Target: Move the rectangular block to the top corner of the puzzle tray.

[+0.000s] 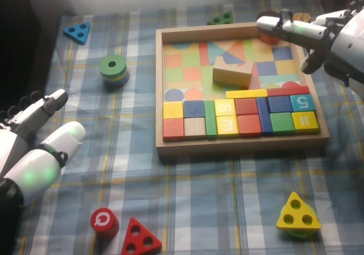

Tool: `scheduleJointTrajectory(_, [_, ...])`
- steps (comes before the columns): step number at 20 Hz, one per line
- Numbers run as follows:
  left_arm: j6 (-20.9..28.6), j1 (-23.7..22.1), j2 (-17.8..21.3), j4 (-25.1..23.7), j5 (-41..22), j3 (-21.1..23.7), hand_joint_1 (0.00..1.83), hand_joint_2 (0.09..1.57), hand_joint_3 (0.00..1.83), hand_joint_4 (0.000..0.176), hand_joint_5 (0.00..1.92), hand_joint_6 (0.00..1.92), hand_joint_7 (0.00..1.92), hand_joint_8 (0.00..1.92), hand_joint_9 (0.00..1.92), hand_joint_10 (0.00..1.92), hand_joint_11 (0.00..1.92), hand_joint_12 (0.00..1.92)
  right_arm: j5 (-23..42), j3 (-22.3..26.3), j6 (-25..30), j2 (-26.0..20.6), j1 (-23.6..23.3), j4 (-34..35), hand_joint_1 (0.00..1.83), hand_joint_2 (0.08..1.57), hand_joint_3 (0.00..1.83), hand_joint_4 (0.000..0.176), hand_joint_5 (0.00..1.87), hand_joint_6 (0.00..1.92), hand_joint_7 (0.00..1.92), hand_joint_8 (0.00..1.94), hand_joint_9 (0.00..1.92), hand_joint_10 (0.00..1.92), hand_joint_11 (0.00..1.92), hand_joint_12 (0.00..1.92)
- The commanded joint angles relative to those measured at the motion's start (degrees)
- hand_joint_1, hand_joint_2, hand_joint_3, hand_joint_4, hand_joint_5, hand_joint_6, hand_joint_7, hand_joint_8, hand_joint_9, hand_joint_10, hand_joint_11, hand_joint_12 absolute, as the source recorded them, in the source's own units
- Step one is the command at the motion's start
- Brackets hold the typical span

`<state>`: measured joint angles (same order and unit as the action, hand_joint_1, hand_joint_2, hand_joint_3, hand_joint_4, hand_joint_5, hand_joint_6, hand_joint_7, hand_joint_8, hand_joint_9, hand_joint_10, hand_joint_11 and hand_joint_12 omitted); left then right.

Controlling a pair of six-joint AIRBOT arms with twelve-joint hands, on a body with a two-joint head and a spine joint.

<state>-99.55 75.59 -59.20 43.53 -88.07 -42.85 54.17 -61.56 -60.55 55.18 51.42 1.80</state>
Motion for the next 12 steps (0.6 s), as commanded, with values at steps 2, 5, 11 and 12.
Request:
scheduleJointTrajectory(2, [0.33,-0.36,-0.37,-2.53,-6.18,-0.22,0.03,1.27,0.00,0.071,0.31,0.00,0.26,0.00,0.21,0.00,0.00,0.57,3.15,-0.82,-0.13,-0.05,-2.64,-2.01,1.69,1.12,0.00,0.000,0.28,0.01,1.34,1.94,1.54,1.92,1.53,1.92])
scheduleJointTrajectory(5, [0.32,-0.36,-0.37,-2.56,-6.03,-0.25,0.05,1.27,0.00,0.040,0.34,0.00,0.27,0.00,0.22,0.00,0.00,0.58,-3.68,-2.00,-0.04,0.35,-6.62,-7.42,1.63,1.15,0.01,0.000,0.36,0.01,1.34,1.94,1.54,1.92,1.54,1.92])
scheduleJointTrajectory(11, [0.32,-0.36,-0.38,-2.60,-5.81,-0.28,0.05,1.26,0.00,0.058,0.33,0.00,0.27,0.00,0.23,0.00,0.00,0.68,-11.15,-3.96,1.68,1.74,-11.29,-15.46,1.62,1.16,0.02,0.000,0.43,0.01,1.35,1.94,1.56,1.92,1.57,1.92])
scheduleJointTrajectory(12, [0.32,-0.36,-0.38,-2.61,-5.78,-0.29,0.05,1.27,0.00,0.056,0.32,0.00,0.26,0.00,0.22,0.00,0.00,0.61,-11.79,-4.90,5.87,2.04,-11.91,-18.45,1.60,1.15,0.02,0.000,0.50,0.02,1.32,1.94,1.53,1.92,1.56,1.92])
